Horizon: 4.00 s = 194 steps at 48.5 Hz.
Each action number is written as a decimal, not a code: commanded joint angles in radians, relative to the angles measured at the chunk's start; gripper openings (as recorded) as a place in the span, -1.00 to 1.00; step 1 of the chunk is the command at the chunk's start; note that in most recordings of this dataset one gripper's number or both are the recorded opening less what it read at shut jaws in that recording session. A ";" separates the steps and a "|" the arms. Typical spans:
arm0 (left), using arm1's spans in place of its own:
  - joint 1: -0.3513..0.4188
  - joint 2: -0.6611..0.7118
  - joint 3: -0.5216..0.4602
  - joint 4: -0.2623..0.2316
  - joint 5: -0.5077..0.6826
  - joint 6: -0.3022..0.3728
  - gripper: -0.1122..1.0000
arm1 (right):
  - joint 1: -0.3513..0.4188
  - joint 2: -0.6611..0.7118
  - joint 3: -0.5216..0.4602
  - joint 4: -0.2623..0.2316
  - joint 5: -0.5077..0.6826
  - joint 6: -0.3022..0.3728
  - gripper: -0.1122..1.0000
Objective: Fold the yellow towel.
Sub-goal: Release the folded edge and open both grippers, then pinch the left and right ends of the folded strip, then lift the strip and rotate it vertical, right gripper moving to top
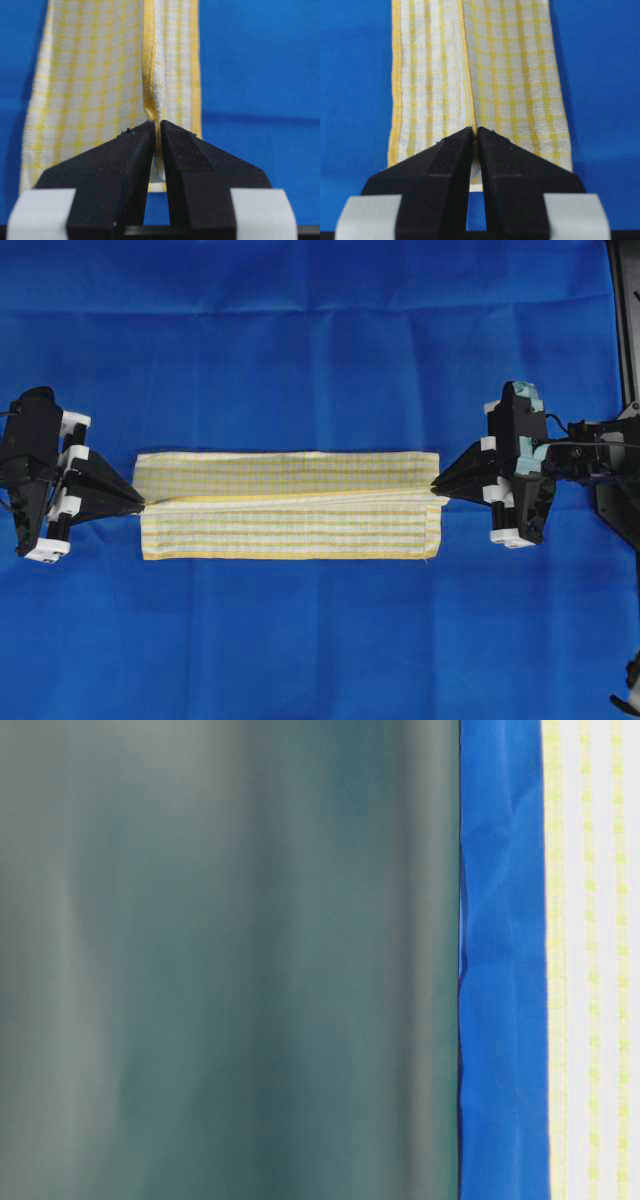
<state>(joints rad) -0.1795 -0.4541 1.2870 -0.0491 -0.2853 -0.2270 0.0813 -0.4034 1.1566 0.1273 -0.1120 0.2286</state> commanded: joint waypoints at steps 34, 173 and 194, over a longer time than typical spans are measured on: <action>-0.002 0.066 -0.055 0.002 0.031 0.003 -0.07 | 0.048 0.074 -0.072 0.002 0.028 0.000 -0.47; 0.262 0.041 -0.287 0.002 0.428 0.040 -0.77 | -0.178 -0.086 -0.189 -0.058 0.376 -0.021 -0.79; 0.195 0.049 -0.288 -0.002 0.344 -0.031 -0.77 | -0.310 0.014 -0.239 -0.083 0.311 -0.018 -0.79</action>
<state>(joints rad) 0.0491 -0.3988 1.0124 -0.0491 0.0997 -0.2424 -0.1871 -0.4034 0.9526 0.0537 0.2301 0.2086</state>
